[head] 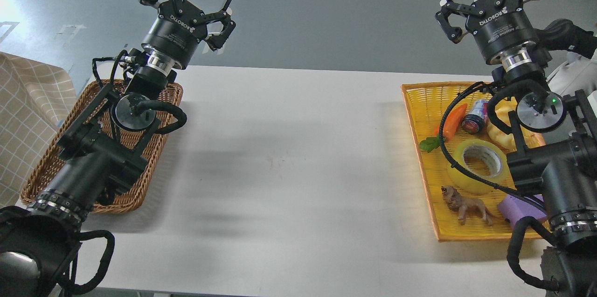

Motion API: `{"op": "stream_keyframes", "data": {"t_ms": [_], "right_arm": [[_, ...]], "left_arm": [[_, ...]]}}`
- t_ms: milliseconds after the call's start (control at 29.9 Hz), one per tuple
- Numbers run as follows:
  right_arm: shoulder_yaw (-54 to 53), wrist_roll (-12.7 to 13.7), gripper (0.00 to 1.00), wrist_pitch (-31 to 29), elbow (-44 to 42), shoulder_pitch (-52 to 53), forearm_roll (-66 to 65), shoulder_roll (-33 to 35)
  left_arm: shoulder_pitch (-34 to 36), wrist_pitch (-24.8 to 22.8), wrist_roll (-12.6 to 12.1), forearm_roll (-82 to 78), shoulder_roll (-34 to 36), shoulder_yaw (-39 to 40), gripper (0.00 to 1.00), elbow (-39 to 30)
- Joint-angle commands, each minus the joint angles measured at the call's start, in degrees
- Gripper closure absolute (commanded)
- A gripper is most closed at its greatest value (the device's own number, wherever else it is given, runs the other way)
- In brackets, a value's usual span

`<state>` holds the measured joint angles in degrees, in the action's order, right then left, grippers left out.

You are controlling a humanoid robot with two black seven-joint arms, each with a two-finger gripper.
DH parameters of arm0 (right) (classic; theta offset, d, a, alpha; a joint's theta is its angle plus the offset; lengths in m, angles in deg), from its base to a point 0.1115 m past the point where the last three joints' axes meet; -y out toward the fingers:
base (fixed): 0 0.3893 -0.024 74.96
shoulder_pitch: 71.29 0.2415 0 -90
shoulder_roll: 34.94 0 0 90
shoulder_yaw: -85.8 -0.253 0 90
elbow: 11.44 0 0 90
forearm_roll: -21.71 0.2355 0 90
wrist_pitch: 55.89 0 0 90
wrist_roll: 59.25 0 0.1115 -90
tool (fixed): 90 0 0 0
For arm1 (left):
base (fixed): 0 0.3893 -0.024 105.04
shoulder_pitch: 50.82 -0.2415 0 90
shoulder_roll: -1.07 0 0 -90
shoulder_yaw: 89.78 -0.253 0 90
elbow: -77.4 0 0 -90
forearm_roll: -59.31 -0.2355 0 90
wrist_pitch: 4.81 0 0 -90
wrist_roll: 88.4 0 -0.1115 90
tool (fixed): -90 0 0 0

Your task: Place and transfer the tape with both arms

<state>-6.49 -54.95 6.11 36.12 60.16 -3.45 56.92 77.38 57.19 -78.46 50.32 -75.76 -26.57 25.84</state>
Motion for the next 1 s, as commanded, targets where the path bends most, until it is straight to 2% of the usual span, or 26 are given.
{"op": "stream_keyframes", "data": {"t_ms": [0,969], "right_arm": [[0.09,0.01,0.0,0.0,0.08,-0.23,0.02,-0.19],[0.09,0.01,0.0,0.0,0.17,-0.23,0.02,-0.1]], "left_arm": [[-0.23,0.0,0.26,0.2,-0.07,-0.28,0.02,0.06],[-0.58,0.0,-0.1,-0.15,-0.42,-0.63,0.02,-0.56]]}}
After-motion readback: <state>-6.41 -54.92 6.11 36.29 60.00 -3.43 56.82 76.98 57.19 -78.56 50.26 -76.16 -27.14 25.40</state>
